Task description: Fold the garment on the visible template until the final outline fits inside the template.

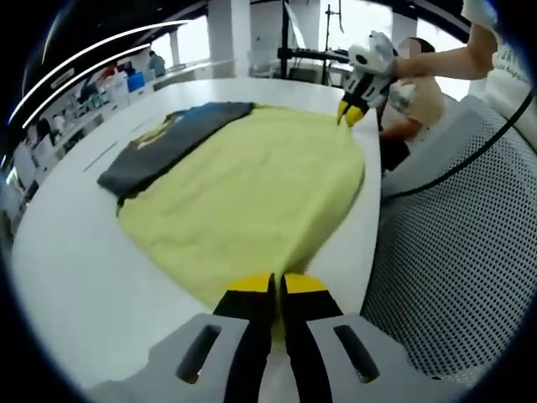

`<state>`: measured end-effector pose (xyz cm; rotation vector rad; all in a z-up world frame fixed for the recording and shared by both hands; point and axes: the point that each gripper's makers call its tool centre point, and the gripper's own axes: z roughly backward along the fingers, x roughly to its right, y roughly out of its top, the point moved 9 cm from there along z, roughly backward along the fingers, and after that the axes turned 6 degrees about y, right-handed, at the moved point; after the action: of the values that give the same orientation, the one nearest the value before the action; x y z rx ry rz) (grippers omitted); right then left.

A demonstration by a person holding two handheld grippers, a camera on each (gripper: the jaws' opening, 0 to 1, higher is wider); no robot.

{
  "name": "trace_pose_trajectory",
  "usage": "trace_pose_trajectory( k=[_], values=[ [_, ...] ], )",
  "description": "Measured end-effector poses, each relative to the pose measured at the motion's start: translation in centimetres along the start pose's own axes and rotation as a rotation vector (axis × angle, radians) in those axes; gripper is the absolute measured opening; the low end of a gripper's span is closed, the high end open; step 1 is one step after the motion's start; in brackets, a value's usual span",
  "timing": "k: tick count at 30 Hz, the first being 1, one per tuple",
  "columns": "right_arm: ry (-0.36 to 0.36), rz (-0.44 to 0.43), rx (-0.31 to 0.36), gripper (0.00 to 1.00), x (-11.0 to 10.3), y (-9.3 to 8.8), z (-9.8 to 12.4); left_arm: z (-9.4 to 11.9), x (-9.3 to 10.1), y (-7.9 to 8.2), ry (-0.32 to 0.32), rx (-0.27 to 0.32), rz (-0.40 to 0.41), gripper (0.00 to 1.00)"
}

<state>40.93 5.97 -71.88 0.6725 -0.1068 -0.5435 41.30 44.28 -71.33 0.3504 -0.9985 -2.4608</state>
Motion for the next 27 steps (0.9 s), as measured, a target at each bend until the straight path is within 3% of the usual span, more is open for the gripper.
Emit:
trace_pose_trajectory(
  k=[7,27],
  values=[
    [0.023,-0.009,0.016,0.00,-0.8,0.0,0.7,1.2,0.0,-0.3,0.003,0.021,0.083,0.00],
    [0.089,-0.053,0.013,0.00,-3.7,-0.5,2.7,3.5,2.3,-0.9,-0.057,0.001,0.112,0.00]
  ],
)
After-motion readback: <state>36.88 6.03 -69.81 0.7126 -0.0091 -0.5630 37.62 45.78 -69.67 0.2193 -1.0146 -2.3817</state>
